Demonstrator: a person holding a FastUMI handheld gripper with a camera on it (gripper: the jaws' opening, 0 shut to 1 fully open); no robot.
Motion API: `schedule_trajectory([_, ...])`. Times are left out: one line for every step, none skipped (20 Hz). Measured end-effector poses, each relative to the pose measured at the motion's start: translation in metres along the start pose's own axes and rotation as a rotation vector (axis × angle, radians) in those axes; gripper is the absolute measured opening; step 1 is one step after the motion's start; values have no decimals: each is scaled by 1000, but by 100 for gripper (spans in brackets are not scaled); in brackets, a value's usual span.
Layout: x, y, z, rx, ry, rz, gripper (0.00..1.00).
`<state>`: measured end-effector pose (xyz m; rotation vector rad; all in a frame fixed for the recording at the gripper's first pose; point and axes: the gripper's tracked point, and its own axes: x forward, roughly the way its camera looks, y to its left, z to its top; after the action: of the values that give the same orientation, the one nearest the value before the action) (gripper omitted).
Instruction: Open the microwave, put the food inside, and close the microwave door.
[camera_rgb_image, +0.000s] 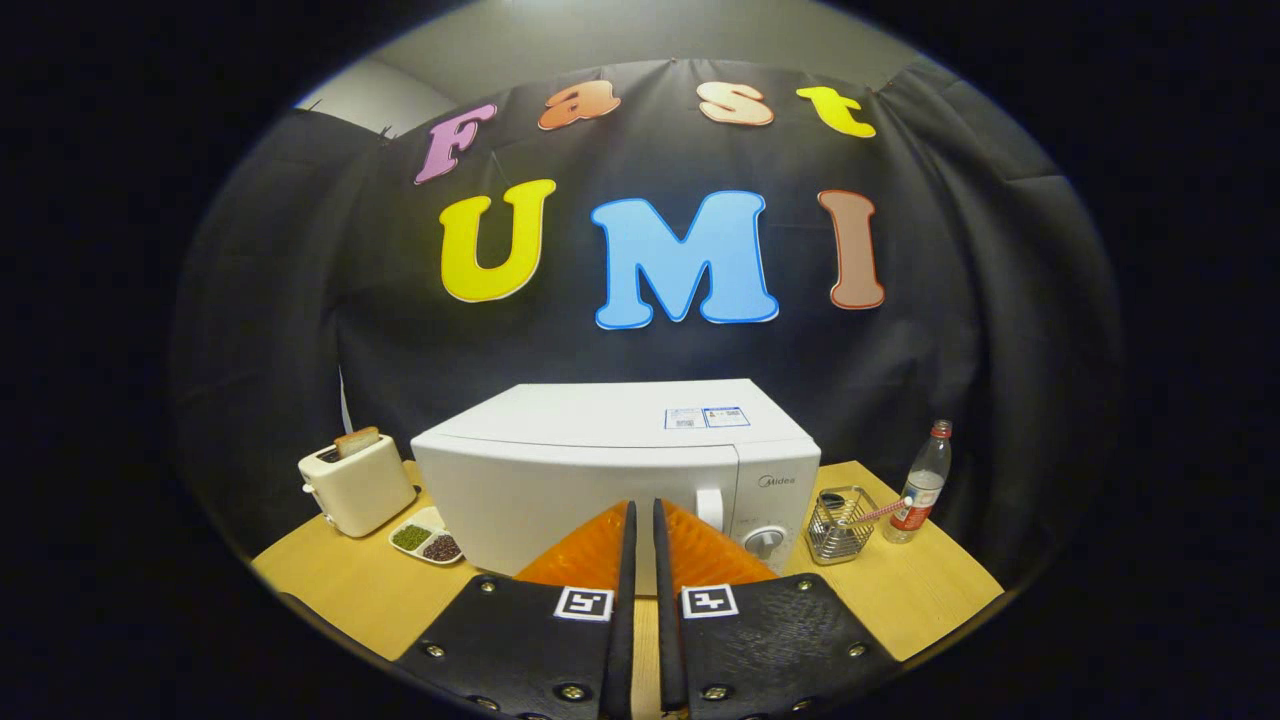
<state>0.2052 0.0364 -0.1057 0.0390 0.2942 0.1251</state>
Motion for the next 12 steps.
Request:
schedule_trajectory([-11,2,3,-4,-11,-6,11])
schedule_trajectory([-23,4,7,-6,-20,-9,11])
schedule_trajectory([-35,8,11,-7,-32,-10,11])
schedule_trajectory([-45,11,15,-10,-41,-13,11])
schedule_trajectory([-57,14,17,-13,-50,-18,11])
schedule_trajectory([-68,17,18,-16,-55,-21,11])
schedule_trajectory([-78,20,18,-19,-59,-26,11])
schedule_trajectory([-87,23,19,-21,-67,-33,11])
schedule_trajectory([-96,25,20,-22,-74,-41,11])
schedule_trajectory([-104,28,20,-19,-75,-46,11])
schedule_trajectory([-111,31,20,-15,-76,-50,11])
schedule_trajectory([-117,35,21,-10,-80,-55,13])
